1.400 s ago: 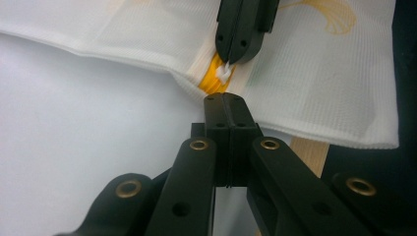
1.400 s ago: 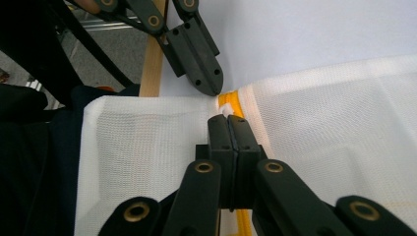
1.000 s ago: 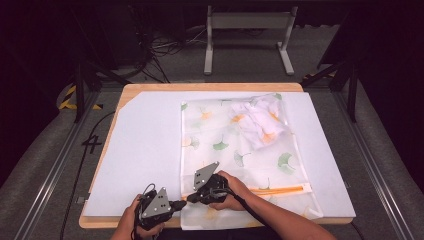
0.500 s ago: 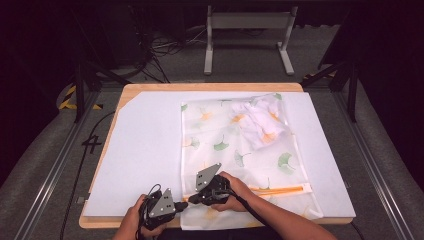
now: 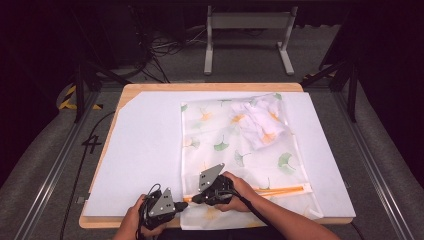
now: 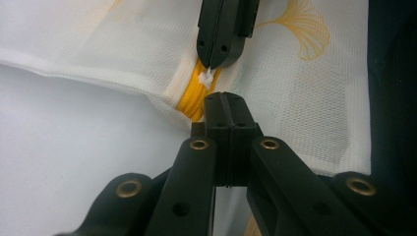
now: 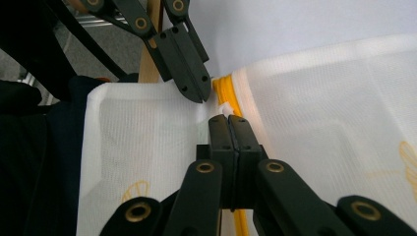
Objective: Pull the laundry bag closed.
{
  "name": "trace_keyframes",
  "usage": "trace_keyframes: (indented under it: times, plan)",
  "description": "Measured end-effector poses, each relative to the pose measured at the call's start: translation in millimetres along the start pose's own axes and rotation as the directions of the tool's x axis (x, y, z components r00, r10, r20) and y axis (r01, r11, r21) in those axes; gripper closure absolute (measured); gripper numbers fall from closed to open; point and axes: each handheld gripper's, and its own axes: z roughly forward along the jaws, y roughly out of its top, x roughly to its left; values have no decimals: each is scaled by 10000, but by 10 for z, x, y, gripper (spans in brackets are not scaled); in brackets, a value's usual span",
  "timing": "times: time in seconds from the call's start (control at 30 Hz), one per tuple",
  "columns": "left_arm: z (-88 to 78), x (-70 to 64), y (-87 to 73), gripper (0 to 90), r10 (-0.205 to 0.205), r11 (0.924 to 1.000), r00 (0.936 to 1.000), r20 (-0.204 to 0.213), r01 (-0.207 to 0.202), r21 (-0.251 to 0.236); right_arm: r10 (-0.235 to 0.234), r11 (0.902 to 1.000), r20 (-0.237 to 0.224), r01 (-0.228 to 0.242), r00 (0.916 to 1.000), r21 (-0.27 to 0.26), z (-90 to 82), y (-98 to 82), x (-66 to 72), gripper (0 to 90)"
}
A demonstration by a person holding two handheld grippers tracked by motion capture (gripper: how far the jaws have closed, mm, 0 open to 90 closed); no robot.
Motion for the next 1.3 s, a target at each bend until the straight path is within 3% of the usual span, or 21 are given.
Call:
trace_keyframes:
  times: [0.6, 1.3]
  plan:
    - [0, 19, -3, 900, -69, 10000, 9999, 123, 69, -38, 576, 9983, 365, -580, 9977, 89, -308, -255, -41, 900]
    - [0, 28, -8, 900, -114, 9999, 9998, 185, 116, -66, 897, 9959, 841, -901, 9924, 15, -608, -514, -39, 900]
